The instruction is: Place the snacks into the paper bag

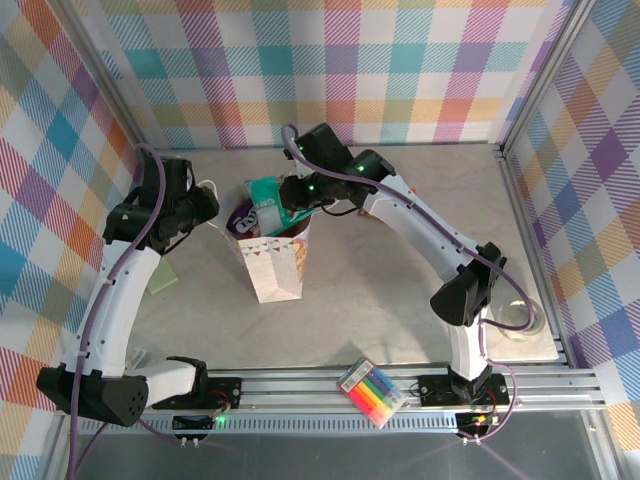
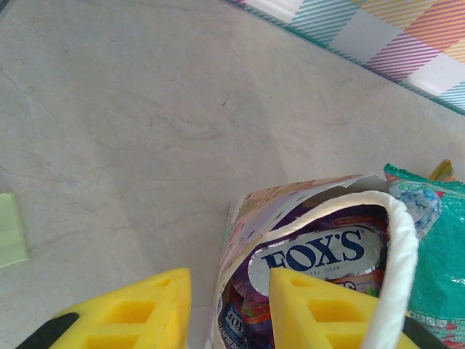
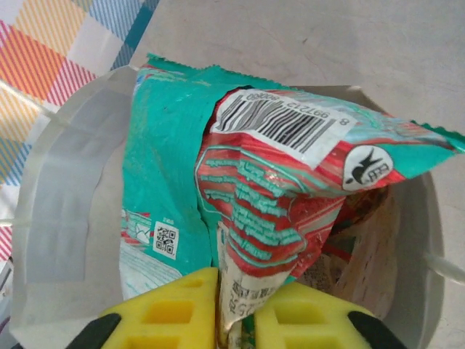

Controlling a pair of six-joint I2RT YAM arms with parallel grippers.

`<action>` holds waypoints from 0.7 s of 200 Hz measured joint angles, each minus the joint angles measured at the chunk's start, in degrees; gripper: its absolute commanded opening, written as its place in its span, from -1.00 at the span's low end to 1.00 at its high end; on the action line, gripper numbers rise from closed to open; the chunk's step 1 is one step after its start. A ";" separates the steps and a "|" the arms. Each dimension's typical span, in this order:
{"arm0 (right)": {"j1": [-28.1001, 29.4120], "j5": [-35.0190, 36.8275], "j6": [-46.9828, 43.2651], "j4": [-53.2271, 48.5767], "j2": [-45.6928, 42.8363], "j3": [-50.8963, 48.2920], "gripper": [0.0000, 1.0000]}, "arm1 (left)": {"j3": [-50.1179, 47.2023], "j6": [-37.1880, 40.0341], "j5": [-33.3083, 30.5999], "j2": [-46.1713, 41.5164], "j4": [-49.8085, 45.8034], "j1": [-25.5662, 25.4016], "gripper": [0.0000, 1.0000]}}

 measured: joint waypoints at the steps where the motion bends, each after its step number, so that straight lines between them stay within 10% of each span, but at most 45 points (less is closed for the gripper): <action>1: 0.00 -0.02 0.00 0.00 -0.02 0.00 -0.70 | 0.00 0.00 0.00 0.00 0.00 0.00 -0.32; 140: 1.81 -2.05 3.52 3.08 -8.70 -6.43 -0.76 | 0.00 0.20 0.07 0.00 0.02 0.00 -0.31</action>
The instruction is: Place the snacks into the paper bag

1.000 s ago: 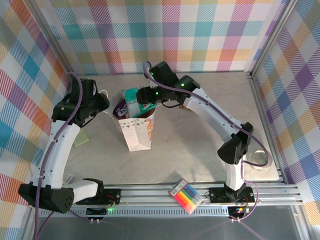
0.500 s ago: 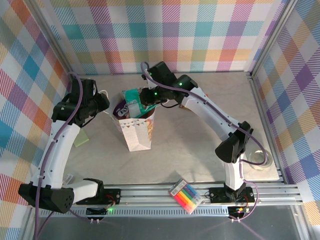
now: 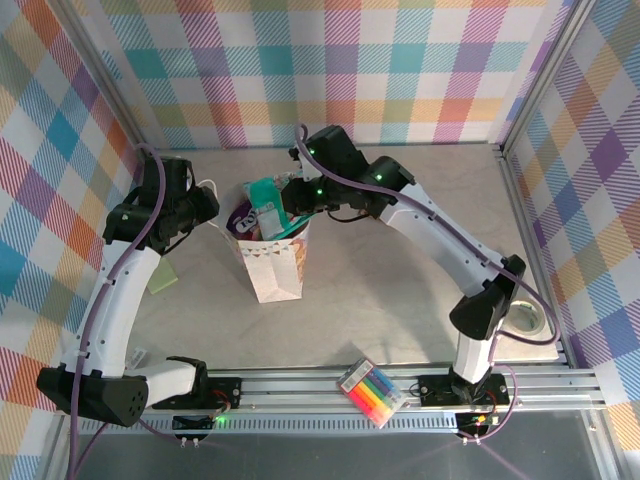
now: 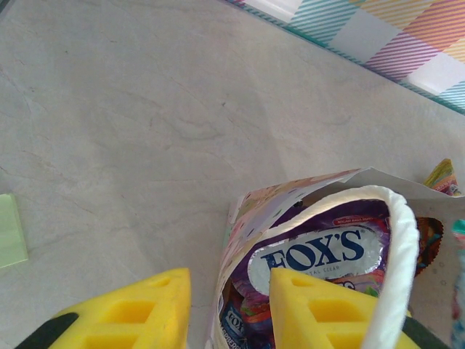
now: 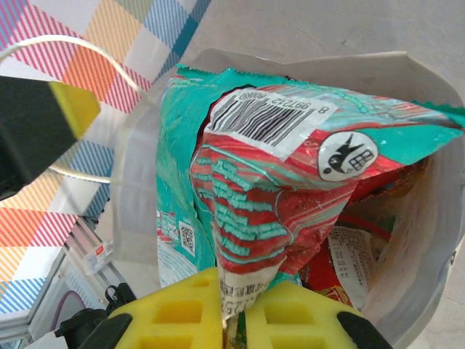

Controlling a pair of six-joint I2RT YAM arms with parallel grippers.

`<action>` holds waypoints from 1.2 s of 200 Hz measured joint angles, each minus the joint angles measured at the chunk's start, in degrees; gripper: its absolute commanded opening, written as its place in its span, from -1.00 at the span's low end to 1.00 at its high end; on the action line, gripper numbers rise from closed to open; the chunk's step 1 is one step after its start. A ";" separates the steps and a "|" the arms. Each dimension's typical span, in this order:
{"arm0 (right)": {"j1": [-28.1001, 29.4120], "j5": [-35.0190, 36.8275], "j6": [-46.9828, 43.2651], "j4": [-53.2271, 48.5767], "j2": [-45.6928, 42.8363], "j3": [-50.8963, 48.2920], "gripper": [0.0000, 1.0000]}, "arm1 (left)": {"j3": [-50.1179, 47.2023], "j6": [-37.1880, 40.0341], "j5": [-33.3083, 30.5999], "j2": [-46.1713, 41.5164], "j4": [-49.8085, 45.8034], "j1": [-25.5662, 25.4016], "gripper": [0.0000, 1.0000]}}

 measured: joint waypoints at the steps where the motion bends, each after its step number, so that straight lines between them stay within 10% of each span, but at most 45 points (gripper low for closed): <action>1: 0.00 0.02 0.02 0.02 -0.09 -0.04 -0.76 | 0.00 0.00 0.00 0.00 0.00 0.00 -0.32; 206: 3.48 3.23 -5.25 -1.79 6.82 4.87 -0.72 | -0.07 1.51 -0.48 -0.52 0.00 0.00 -0.31; 240: 3.48 2.01 -5.27 -3.15 7.65 6.34 -0.01 | -0.07 1.51 -0.44 -0.83 0.00 0.00 -0.31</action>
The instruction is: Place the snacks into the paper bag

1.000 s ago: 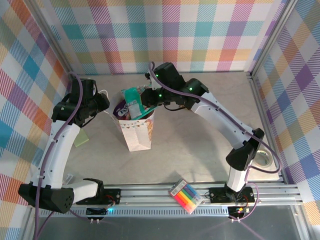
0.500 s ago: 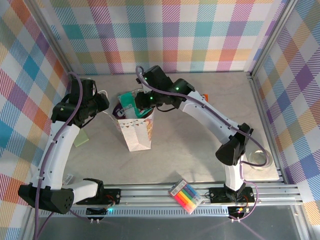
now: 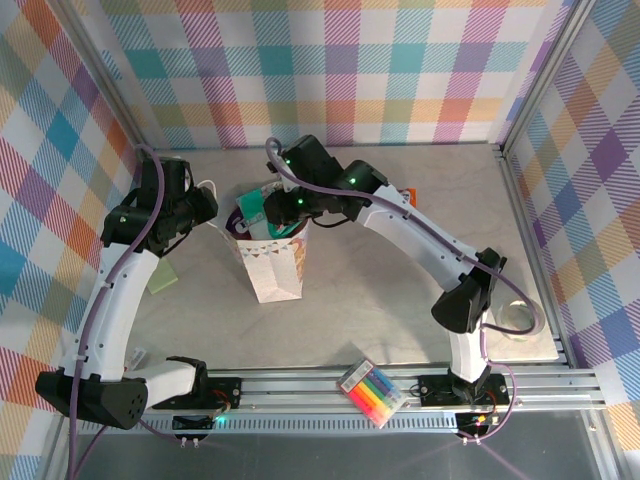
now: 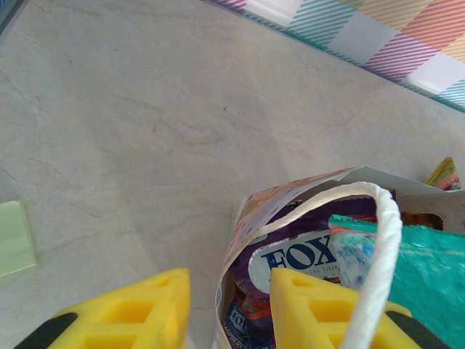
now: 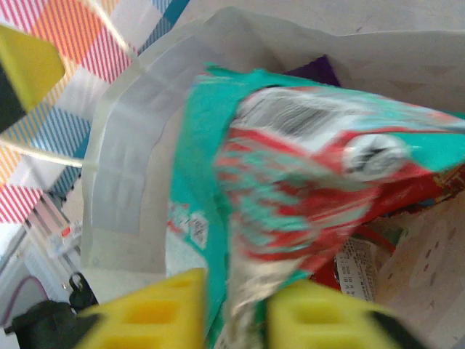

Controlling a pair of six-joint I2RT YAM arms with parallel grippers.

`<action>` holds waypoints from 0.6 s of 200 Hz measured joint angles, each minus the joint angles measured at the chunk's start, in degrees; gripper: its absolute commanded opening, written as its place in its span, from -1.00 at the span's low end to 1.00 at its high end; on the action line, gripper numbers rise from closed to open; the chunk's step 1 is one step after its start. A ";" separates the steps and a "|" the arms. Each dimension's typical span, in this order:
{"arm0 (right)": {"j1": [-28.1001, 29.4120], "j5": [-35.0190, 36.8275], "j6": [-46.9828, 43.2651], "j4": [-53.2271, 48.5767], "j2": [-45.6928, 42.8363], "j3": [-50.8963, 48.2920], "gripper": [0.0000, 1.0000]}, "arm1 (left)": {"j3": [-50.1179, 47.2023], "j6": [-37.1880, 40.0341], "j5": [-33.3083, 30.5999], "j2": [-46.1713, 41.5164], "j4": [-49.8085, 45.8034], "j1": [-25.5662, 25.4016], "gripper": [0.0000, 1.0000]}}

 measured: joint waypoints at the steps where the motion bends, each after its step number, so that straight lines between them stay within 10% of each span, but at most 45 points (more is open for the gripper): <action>1: 0.00 -0.02 -0.09 -0.11 0.07 0.15 -0.01 | 0.00 0.00 0.00 0.00 0.00 0.00 -0.31; 41: 0.26 1.31 -0.37 -3.26 2.64 4.35 0.46 | 0.00 0.00 0.02 0.00 0.00 0.00 -0.31; 120: 0.33 14.05 -1.03 -4.83 -9.79 0.11 0.42 | 0.55 0.00 3.04 0.15 0.04 0.00 -0.42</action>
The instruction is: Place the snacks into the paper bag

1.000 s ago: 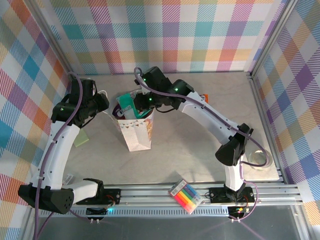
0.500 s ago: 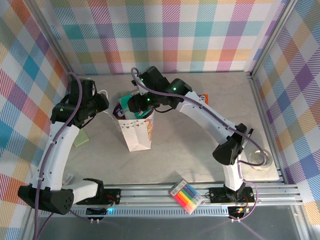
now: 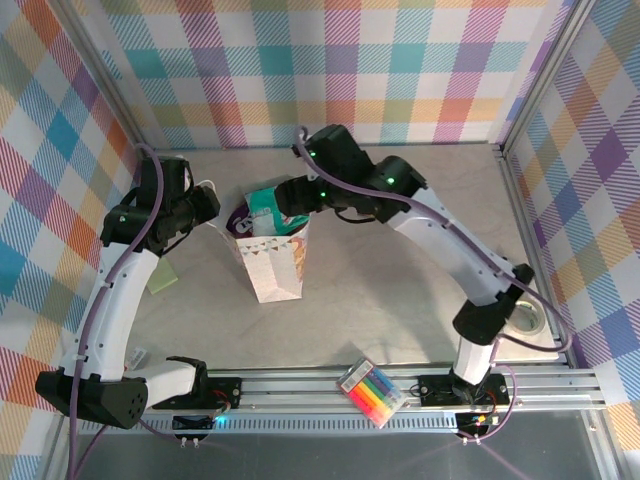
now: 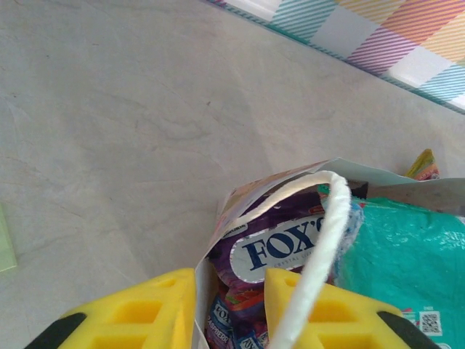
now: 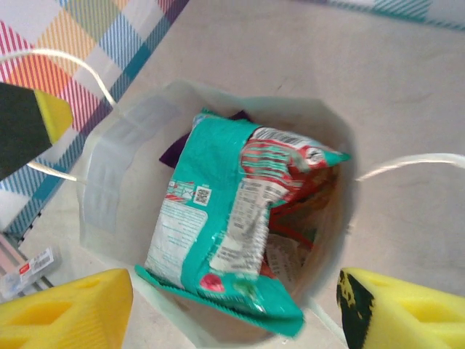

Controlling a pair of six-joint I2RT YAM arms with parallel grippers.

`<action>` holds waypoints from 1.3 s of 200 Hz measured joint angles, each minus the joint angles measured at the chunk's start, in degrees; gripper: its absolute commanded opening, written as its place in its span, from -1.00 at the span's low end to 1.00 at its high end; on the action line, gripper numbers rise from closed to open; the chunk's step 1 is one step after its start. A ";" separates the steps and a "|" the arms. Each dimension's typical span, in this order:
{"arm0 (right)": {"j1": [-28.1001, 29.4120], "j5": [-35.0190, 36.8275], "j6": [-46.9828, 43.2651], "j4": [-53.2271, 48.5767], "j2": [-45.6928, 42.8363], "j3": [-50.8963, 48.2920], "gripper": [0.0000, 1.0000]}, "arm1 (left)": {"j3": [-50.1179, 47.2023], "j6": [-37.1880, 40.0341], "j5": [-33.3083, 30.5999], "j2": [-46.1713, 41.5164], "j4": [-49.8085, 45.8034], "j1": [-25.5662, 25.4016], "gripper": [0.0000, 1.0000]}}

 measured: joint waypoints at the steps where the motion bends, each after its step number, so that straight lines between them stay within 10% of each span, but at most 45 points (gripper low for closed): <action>1: 0.00 0.11 0.00 0.00 -0.13 -0.09 0.42 | 0.02 0.02 0.00 0.00 0.00 0.00 -0.42; 90: -1.73 9.86 0.87 -2.05 -5.38 -6.40 0.39 | 0.85 0.02 1.40 1.29 -0.02 0.00 -0.43; 152: -7.13 3.15 2.03 2.03 0.13 -6.34 -0.84 | 1.33 1.42 5.16 3.69 0.70 0.02 -0.92; 260: -11.34 -7.19 -1.88 -3.63 8.96 17.05 -0.90 | 19.93 1.66 14.64 13.88 0.13 -2.93 -0.97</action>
